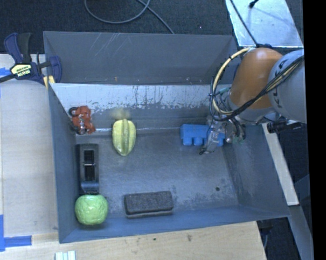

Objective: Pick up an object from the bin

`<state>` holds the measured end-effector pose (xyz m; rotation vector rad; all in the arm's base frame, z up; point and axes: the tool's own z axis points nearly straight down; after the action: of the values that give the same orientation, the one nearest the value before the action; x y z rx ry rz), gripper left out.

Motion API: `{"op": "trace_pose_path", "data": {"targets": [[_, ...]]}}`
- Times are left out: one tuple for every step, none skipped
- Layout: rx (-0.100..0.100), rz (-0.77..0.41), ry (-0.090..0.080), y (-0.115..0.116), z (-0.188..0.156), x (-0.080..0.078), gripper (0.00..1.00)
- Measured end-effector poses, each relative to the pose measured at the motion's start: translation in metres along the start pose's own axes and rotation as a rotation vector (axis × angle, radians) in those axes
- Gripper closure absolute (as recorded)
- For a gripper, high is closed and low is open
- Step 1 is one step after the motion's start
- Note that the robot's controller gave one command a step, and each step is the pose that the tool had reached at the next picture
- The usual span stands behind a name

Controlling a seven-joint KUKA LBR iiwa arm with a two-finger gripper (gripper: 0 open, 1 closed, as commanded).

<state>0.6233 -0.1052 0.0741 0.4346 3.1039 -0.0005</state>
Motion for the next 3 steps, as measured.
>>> {"op": "trace_pose_path", "data": {"targets": [[0.0, -0.001, 0.006, 0.0, -0.017, 0.002, 1.0], [-0.001, -0.002, 0.0, 0.0, -0.035, 0.0, 1.0], [-0.001, -0.003, -0.004, 0.0, -0.046, -0.001, 1.0]]}}
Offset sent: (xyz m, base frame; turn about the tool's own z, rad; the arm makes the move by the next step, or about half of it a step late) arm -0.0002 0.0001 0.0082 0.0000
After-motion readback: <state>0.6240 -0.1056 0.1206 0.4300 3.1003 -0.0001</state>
